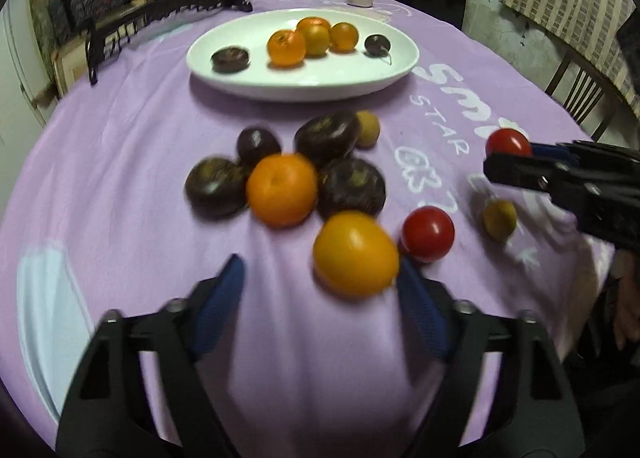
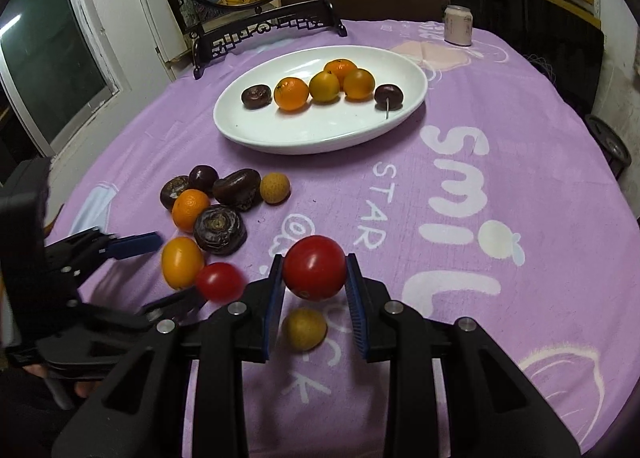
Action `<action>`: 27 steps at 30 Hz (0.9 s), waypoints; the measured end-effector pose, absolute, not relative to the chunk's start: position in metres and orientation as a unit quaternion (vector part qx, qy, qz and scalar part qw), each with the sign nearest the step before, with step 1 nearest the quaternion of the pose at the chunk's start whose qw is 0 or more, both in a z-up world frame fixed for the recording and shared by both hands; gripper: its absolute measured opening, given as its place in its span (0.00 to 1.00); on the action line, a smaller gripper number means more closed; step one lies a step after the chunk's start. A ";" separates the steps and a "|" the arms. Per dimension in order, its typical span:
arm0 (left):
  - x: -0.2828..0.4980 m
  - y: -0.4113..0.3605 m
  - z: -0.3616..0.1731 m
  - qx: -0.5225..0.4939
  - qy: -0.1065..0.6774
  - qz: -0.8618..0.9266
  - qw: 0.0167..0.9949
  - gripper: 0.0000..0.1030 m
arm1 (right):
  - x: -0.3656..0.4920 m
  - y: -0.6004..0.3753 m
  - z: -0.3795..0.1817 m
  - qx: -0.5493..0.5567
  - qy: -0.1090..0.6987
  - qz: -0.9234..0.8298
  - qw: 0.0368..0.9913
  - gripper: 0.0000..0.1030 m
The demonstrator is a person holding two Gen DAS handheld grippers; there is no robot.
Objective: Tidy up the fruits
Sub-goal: 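Grasp a yellow tomato with the left gripper while the right grasps a red tomato, then place the mandarin and red tomato onto the white plate, opening both grippers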
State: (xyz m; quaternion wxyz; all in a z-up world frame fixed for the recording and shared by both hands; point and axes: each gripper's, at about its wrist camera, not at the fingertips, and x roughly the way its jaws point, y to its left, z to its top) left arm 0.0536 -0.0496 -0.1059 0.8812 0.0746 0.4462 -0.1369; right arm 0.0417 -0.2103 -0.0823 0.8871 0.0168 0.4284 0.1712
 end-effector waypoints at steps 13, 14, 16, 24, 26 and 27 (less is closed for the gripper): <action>0.048 -0.021 -0.084 0.005 0.435 -0.146 0.889 0.39 | 0.033 -0.206 -0.073 0.015 0.414 0.181 0.892 0.29; 0.047 -0.020 -0.082 0.003 0.433 -0.147 0.889 0.39 | 0.033 -0.204 -0.073 0.013 0.414 0.182 0.892 0.29; 0.045 -0.018 -0.079 0.000 0.429 -0.150 0.891 0.39 | 0.032 -0.201 -0.073 0.010 0.414 0.183 0.892 0.29; 0.044 -0.008 -0.072 -0.010 0.421 -0.155 0.894 0.39 | 0.034 -0.188 -0.071 -0.004 0.415 0.186 0.891 0.29; 0.046 -0.006 -0.069 -0.011 0.418 -0.155 0.895 0.39 | 0.036 -0.184 -0.070 -0.008 0.415 0.188 0.890 0.29; 0.048 -0.005 -0.067 -0.010 0.416 -0.156 0.896 0.39 | 0.038 -0.182 -0.069 -0.011 0.415 0.190 0.890 0.29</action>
